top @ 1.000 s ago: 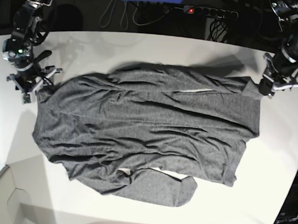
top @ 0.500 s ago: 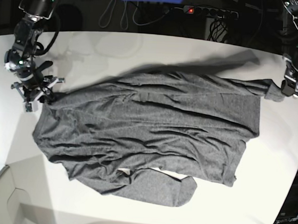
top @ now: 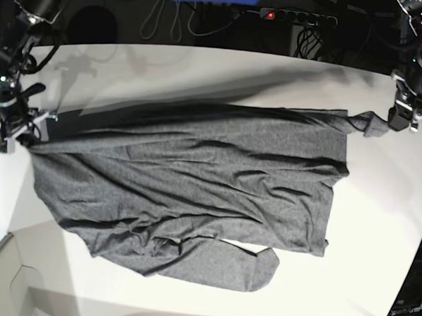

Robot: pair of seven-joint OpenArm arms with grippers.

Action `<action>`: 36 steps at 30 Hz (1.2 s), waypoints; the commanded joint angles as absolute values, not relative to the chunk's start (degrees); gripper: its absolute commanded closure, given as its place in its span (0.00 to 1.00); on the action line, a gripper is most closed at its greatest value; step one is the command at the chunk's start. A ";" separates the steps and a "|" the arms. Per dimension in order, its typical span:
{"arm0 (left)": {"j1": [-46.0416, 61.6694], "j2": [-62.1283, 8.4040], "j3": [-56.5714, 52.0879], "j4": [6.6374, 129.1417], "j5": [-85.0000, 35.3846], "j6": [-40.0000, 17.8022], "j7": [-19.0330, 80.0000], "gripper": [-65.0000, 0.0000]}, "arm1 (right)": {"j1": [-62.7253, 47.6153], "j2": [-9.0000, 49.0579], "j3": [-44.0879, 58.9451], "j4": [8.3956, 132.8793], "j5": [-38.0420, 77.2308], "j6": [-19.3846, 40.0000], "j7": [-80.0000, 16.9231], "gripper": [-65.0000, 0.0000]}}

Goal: Layout the t-shirt on the table in an organized manner, then fold the t-shirt properly
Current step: 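Pull the shirt's shoulder edges apart with both grippers to stretch it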

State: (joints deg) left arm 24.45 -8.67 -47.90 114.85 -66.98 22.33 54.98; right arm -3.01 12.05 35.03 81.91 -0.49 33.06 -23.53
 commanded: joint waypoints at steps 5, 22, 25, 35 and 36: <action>26.07 -8.66 -48.22 115.38 -71.60 23.25 59.30 1.00 | -4.26 12.97 35.74 82.68 0.31 32.92 -22.11 1.00; 20.97 -8.66 -46.11 115.38 -67.21 -4.70 62.90 1.00 | -2.42 10.59 38.99 82.95 0.31 32.92 -22.46 1.00; 21.05 -12.26 -41.89 115.30 -62.73 -8.75 68.00 1.00 | -2.42 10.77 38.99 83.03 0.22 32.92 -22.46 1.00; 22.29 -30.20 -31.25 115.47 -54.90 -18.24 72.13 1.00 | -2.42 10.77 38.99 83.03 0.13 32.92 -22.46 1.00; 22.02 -32.22 -30.11 115.47 -54.55 -18.86 72.40 1.00 | -2.42 10.68 38.99 83.03 0.13 32.92 -22.46 1.00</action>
